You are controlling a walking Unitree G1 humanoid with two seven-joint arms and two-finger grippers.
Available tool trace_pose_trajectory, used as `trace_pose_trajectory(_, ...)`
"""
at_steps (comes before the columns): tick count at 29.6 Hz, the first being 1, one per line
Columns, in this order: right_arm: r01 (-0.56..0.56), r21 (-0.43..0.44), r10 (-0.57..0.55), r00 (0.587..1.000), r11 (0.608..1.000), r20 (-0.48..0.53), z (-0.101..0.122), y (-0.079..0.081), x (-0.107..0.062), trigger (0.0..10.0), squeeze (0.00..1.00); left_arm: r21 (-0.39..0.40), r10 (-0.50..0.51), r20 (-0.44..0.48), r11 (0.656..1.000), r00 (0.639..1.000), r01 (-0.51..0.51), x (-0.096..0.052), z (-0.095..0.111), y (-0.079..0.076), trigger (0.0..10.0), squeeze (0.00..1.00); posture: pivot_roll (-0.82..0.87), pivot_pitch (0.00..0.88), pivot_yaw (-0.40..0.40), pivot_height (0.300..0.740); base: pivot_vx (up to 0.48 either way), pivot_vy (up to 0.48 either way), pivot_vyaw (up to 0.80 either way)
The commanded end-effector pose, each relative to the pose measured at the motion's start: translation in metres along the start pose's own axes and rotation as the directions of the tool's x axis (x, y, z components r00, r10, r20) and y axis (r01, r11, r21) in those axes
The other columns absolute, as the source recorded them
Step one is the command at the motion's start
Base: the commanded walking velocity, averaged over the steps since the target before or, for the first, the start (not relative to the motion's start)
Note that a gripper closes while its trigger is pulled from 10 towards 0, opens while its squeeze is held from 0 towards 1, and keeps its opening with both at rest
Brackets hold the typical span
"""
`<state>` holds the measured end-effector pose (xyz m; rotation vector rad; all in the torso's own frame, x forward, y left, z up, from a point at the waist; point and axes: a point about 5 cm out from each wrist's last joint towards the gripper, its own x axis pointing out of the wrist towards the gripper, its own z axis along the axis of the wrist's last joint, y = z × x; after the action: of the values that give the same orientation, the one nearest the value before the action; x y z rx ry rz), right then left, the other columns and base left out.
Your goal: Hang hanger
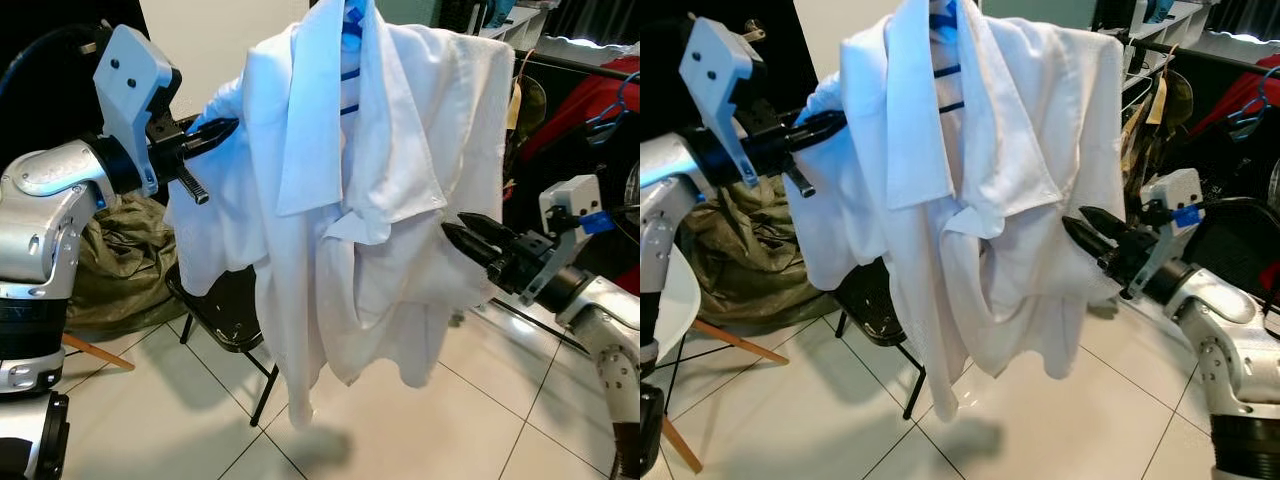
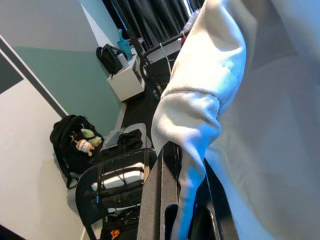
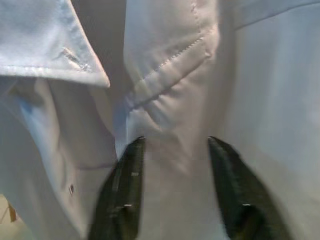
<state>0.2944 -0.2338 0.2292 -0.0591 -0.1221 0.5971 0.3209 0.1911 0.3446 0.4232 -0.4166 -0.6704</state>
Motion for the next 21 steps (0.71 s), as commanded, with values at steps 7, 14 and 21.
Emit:
trace_pose_trajectory(7,-0.006,0.01,0.006,1.0,1.0,0.028,0.006,0.005,0.013,10.0,0.0,-0.015,-0.051,0.074,0.999,0.996,0.052,0.007,0.013,-0.012,8.4,0.0,-0.07,0.072,0.01,0.74,0.0,0.0,0.0)
trace_pose_trajectory(14,-0.009,0.013,0.008,0.999,1.0,0.052,0.01,0.004,0.014,0.0,0.0,-0.02,-0.051,0.075,0.998,0.996,0.053,0.007,0.013,-0.013,8.4,0.0,-0.06,0.074,0.009,0.74,0.0,0.0,0.0)
trace_pose_trajectory(21,0.013,0.005,-0.013,0.997,1.0,0.07,0.015,-0.001,0.009,0.0,0.0,-0.01,-0.037,0.058,0.999,0.998,0.037,0.005,0.011,-0.009,8.4,0.0,-0.07,0.074,0.009,0.74,0.0,0.0,0.0)
